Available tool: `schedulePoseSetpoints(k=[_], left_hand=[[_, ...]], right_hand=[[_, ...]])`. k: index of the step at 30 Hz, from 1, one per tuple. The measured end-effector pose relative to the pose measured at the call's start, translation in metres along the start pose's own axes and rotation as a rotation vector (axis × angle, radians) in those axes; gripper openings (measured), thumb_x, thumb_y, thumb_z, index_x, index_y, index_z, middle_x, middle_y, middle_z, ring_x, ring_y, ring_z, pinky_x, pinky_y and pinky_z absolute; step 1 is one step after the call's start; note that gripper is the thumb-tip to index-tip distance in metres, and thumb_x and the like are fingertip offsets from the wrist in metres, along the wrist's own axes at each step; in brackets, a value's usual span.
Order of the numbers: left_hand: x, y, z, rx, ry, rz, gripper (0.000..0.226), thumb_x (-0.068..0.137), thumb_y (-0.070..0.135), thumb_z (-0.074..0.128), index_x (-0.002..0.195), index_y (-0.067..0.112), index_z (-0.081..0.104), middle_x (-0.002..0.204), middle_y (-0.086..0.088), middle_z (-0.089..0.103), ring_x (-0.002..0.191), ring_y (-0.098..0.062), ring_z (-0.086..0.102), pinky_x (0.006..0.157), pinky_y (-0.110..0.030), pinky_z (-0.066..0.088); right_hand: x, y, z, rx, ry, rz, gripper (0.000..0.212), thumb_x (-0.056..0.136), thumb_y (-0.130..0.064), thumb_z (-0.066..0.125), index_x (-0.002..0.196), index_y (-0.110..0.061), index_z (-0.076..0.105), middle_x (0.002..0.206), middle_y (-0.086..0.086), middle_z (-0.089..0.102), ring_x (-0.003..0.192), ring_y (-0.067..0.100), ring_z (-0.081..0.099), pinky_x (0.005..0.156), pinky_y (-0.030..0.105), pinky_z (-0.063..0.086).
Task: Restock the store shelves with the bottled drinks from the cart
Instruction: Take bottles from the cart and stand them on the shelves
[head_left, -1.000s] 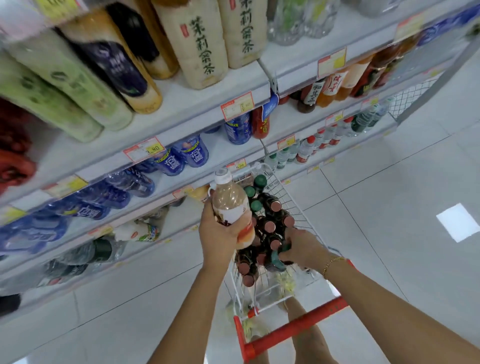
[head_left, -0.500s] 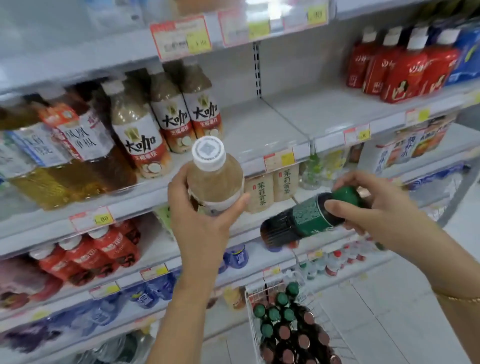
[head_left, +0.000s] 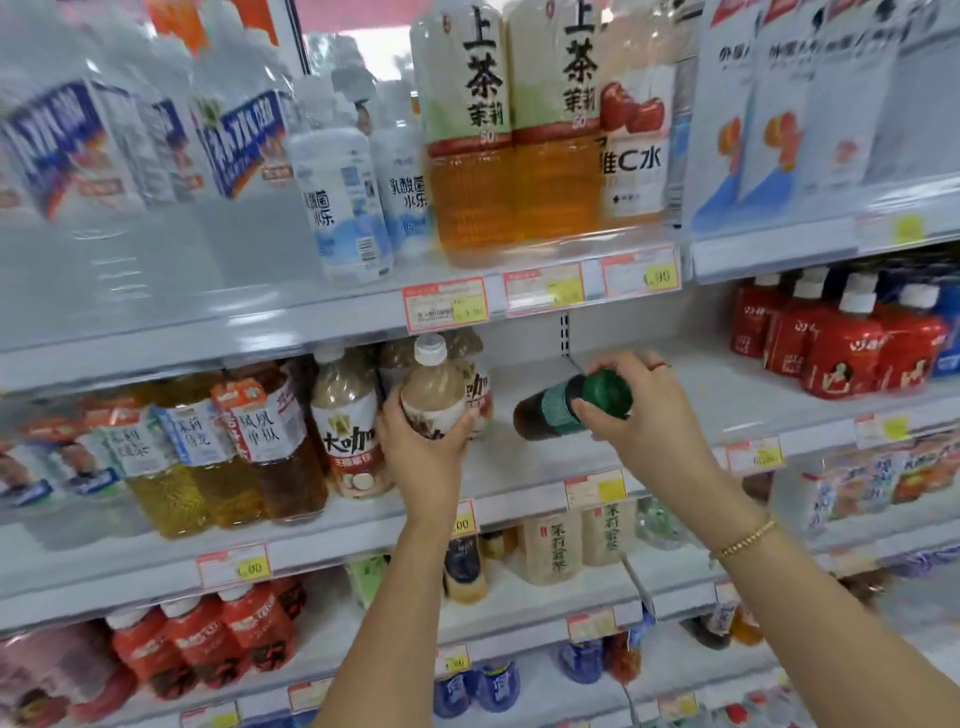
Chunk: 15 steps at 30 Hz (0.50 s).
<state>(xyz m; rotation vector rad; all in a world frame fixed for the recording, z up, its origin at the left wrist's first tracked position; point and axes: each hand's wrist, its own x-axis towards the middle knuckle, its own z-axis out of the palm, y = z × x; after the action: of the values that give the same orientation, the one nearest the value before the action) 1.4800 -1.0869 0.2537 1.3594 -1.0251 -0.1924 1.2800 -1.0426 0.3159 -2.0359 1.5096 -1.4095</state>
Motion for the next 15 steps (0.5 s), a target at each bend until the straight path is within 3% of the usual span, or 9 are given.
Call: schedulePoseSetpoints(k=[6,11,15], left_hand=[[0.012,-0.006,0.010,0.048,-0.023,-0.075,0.081,0.067,0.038,0.080,0.131,0.008,0.041,0.129,-0.009,0.056,0.119,-0.024,0.053,0.101,-0.035,0.044],[-0.001,-0.024,0.003,0.091,-0.169,-0.116,0.062,0.072,0.024,0.078,0.124,0.010,0.048,0.117,-0.007,0.063,0.106,-0.020,0.060,0.087,-0.028,0.048],[-0.001,-0.023,0.001,0.159,-0.094,-0.109,0.062,0.065,0.030,0.082,0.116,0.012,0.052,0.109,-0.004,0.066,0.095,-0.019,0.063,0.077,-0.026,0.048]], right_hand=[[0.041,-0.004,0.030,-0.040,-0.186,-0.098,0.030,0.081,-0.022,0.068,0.109,-0.021,0.057,0.106,-0.001,0.043,0.090,0.017,0.051,0.083,0.035,0.054],[0.062,-0.007,0.057,-0.055,-0.133,-0.102,0.039,0.078,-0.026,0.070,0.113,-0.014,0.059,0.099,0.000,0.044,0.088,0.012,0.043,0.077,0.021,0.038],[0.064,-0.001,0.071,0.008,-0.067,-0.100,0.037,0.080,-0.026,0.070,0.111,-0.011,0.059,0.102,0.002,0.045,0.089,0.009,0.040,0.074,0.014,0.032]])
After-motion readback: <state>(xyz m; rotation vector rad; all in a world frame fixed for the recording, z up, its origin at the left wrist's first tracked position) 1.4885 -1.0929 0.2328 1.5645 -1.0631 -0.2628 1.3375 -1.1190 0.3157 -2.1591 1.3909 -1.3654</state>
